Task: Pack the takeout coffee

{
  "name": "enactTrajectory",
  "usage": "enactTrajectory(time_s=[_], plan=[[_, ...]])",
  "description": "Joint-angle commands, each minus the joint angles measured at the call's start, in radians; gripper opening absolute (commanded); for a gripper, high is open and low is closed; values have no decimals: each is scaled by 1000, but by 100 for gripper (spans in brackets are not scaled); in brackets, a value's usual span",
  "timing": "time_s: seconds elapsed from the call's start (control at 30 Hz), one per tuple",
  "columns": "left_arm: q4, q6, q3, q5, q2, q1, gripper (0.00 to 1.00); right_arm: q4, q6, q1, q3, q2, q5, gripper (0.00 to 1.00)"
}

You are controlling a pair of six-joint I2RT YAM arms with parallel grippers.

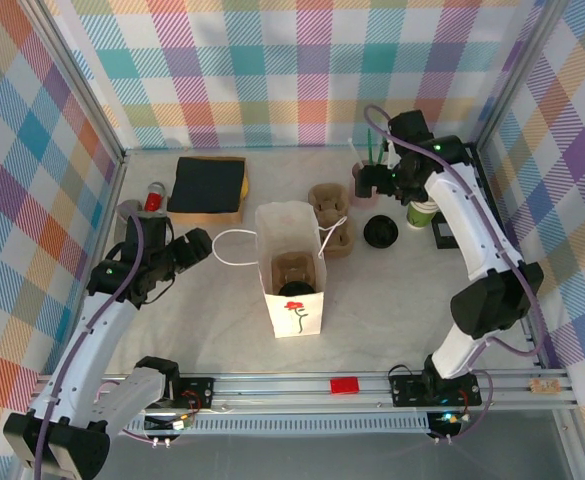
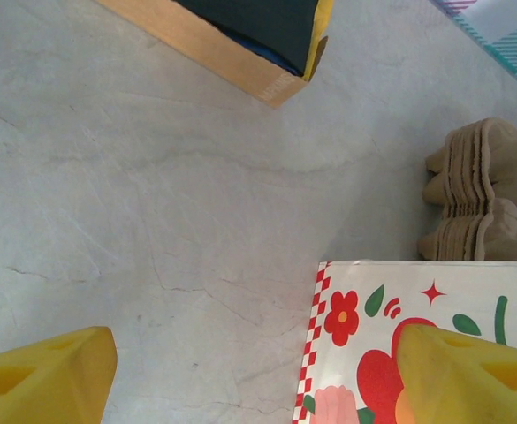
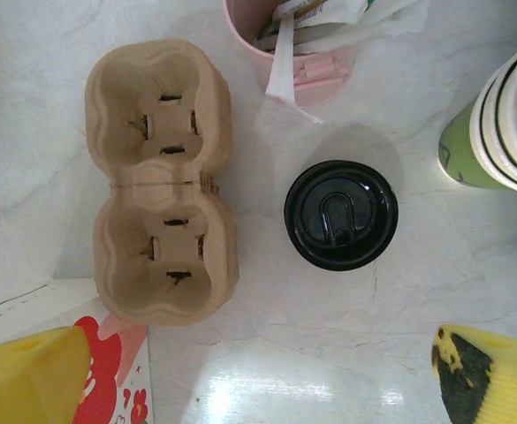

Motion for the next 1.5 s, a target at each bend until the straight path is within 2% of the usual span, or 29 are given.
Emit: enactTrajectory(time_s=[0.0, 0.37, 0.63, 1.47], plan=[[31, -2, -16, 20, -5, 17, 82, 14, 27, -17, -7, 22, -38, 99], [35, -2, -57, 28, -21, 18, 82, 52, 44, -29, 1, 110, -76, 98], [67, 8, -118, 59, -117, 18, 82, 67, 58, -32, 31, 172, -90, 95], [33, 29, -133, 63, -208, 18, 82, 71, 75, -32, 115, 278, -114, 86]])
